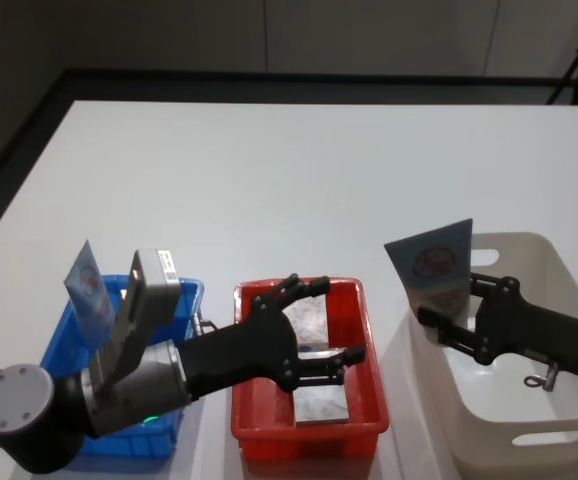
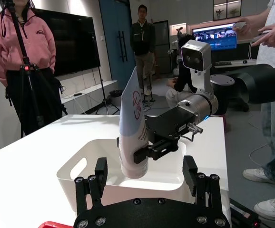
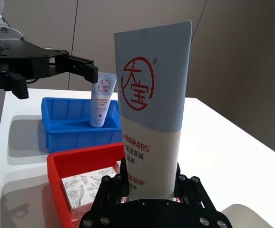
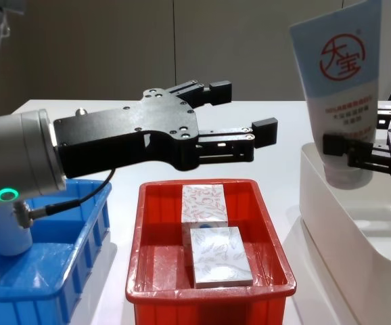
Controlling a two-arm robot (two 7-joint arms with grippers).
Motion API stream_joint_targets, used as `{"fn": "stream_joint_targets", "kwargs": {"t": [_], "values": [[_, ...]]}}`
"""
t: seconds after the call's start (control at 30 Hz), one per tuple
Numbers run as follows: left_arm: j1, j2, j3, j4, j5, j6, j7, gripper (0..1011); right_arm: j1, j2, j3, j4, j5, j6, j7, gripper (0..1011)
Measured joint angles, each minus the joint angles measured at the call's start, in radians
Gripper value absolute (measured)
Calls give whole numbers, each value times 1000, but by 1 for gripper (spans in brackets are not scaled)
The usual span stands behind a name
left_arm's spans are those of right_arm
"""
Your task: Bimanual collaborative sorting of washing and personal care products
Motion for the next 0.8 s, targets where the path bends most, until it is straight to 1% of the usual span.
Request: {"fn": "stream_joint_targets", "kwargs": {"t": [0.37, 0.8], "values": [[0, 0, 0, 0, 0, 0, 0, 1002, -9, -8, 36, 11, -20, 9, -41, 482], [0, 0, 0, 0, 0, 0, 0, 1002, -9, -25, 96, 49, -53, 26, -114, 482]]}}
